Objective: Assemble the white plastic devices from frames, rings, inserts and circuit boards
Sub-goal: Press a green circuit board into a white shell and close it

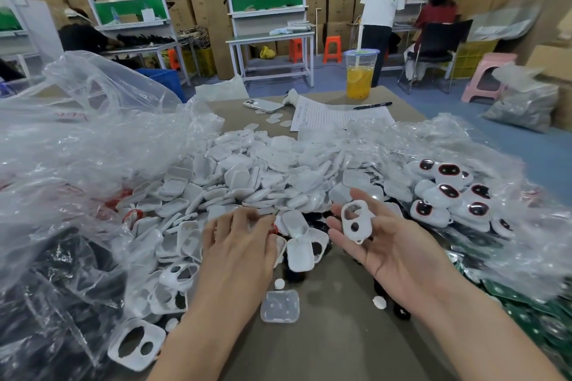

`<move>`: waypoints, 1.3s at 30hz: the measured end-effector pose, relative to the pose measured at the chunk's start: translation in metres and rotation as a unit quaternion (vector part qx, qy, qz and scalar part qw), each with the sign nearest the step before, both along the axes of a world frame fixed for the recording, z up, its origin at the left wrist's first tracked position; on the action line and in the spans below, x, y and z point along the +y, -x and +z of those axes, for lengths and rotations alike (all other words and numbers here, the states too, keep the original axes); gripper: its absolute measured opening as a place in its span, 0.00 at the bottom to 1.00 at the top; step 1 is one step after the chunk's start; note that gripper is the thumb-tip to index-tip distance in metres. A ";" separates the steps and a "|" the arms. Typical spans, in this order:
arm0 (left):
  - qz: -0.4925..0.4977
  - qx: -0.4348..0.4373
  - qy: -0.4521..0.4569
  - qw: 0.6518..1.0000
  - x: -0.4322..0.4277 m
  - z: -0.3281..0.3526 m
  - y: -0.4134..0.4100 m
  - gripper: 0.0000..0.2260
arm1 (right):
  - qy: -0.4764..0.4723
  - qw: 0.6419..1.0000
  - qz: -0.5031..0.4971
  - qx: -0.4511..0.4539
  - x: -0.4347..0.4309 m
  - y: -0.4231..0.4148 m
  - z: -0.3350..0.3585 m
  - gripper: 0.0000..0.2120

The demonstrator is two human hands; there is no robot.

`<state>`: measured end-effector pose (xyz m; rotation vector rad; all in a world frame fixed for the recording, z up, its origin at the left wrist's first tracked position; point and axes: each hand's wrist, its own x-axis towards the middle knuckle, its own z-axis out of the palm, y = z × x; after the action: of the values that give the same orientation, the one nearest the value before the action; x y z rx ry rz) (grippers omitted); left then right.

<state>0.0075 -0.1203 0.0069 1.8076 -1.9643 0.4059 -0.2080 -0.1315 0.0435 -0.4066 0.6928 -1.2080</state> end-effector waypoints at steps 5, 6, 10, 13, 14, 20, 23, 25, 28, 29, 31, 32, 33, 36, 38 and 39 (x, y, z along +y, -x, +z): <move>0.011 0.025 -0.006 1.000 0.002 0.007 -0.001 0.05 | -0.009 1.000 0.012 0.001 0.002 -0.003 0.001 0.16; -0.008 0.043 0.010 0.999 0.003 0.009 0.000 0.05 | -0.001 1.000 0.009 0.024 0.003 -0.005 0.002 0.14; -0.099 0.270 0.024 0.958 0.012 0.023 0.009 0.02 | 0.049 0.987 0.015 0.150 0.007 -0.013 -0.001 0.07; -0.164 0.383 0.015 0.909 0.016 0.027 0.018 0.04 | 0.106 0.964 0.033 0.243 0.009 -0.019 -0.003 0.07; -0.180 0.391 0.015 0.903 0.018 0.027 0.020 0.06 | 0.123 0.957 0.045 0.258 0.009 -0.021 -0.004 0.08; -0.215 0.263 0.020 0.940 0.018 0.016 0.025 0.04 | 0.201 0.912 0.088 0.346 0.014 -0.023 -0.007 0.15; -0.240 0.251 0.044 0.937 0.017 0.017 0.024 0.04 | 0.212 0.902 0.070 0.368 0.014 -0.021 -0.005 0.07; -0.246 0.253 0.052 0.934 0.017 0.017 0.024 0.04 | 0.221 0.895 0.066 0.381 0.013 -0.020 -0.006 0.08; -0.232 0.260 0.044 0.936 0.018 0.018 0.023 0.05 | 0.239 0.885 0.063 0.394 0.014 -0.021 -0.006 0.09; -0.224 0.266 0.036 0.937 0.019 0.018 0.023 0.06 | 0.250 0.874 0.052 0.413 0.014 -0.020 -0.007 0.11; -0.210 0.269 0.020 0.940 0.020 0.018 0.022 0.08 | 0.270 0.845 0.032 0.461 0.014 -0.019 -0.010 0.16; -0.206 0.265 0.016 0.942 0.021 0.017 0.022 0.09 | 0.275 0.835 0.026 0.475 0.015 -0.019 -0.011 0.16; -0.204 0.259 0.013 0.944 0.021 0.017 0.022 0.10 | 0.278 0.831 0.019 0.482 0.015 -0.019 -0.012 0.14; -0.205 0.251 -0.006 0.946 0.022 0.016 0.024 0.11 | 0.278 0.824 -0.003 0.494 0.014 -0.019 -0.013 0.09; -0.208 0.234 -0.010 0.950 0.022 0.017 0.023 0.11 | 0.266 0.829 -0.004 0.492 0.013 -0.020 -0.013 0.06; -0.207 0.227 -0.010 0.952 0.022 0.017 0.023 0.11 | 0.258 0.834 -0.003 0.489 0.012 -0.020 -0.013 0.04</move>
<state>-0.0152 -0.0981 0.0238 1.2955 -1.9339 -0.1561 -0.1882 -0.1193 0.0309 -1.5461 1.2237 -1.1381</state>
